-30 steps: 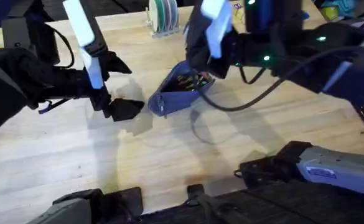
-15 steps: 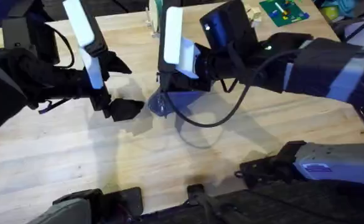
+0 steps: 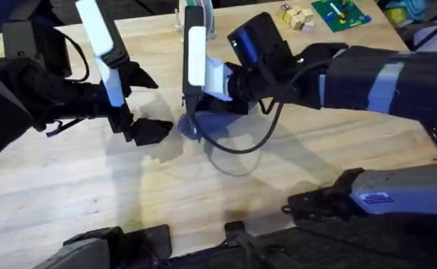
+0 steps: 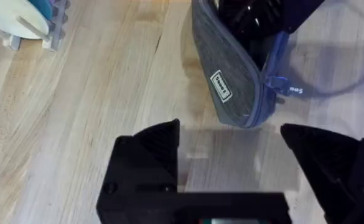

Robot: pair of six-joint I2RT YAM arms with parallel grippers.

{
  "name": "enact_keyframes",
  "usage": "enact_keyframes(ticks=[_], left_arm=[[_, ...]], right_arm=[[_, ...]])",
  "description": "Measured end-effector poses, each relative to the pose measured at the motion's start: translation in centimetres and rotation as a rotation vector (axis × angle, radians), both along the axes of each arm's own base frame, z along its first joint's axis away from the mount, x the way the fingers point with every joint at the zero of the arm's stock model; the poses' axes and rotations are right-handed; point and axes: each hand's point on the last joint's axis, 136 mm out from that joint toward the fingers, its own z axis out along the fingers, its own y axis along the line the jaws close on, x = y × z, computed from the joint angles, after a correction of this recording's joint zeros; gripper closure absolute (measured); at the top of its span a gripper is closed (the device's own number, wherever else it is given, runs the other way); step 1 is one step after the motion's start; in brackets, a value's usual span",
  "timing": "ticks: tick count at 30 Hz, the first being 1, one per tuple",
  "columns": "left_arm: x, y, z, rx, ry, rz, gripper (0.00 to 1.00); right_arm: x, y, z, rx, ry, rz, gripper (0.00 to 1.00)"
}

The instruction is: Unzip the bag, pick up the pens from the table one at a time and place them inside, then zip the bag closed.

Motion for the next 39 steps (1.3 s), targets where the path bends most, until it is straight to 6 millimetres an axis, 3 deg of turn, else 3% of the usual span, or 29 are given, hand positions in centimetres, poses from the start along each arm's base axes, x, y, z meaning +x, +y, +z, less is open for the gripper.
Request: enact_keyframes(ticks=[3,4,10,11,22,29,39], left_arm=[[0.0,0.0,0.0,0.000,0.000,0.000,0.008],[0.0,0.0,0.0,0.000,0.000,0.000,0.008],[0.0,0.0,0.0,0.000,0.000,0.000,0.008],[0.0,0.0,0.0,0.000,0.000,0.000,0.008],[0.0,0.0,0.0,0.002,0.000,0.001,0.008],[-0.3,0.8,-0.9,0.056,0.031,0.022,0.007],[-0.1,1.5,-1.6,0.117,0.018,0.025,0.008]], right_arm=[[-0.2,0.2,-0.3,-0.012,-0.001,0.019,0.967],[-0.2,0.3,-0.4,-0.014,0.001,0.021,0.916],[-0.1,-0.1,-0.9,-0.043,-0.001,0.019,0.089],[0.0,-0.1,-0.9,-0.047,-0.006,0.018,0.027],[0.8,0.2,0.6,-0.012,-0.007,-0.032,0.005],[1.1,-0.1,3.7,0.050,-0.034,-0.122,0.005],[-0.1,-1.4,8.8,0.232,-0.011,-0.307,0.003]])
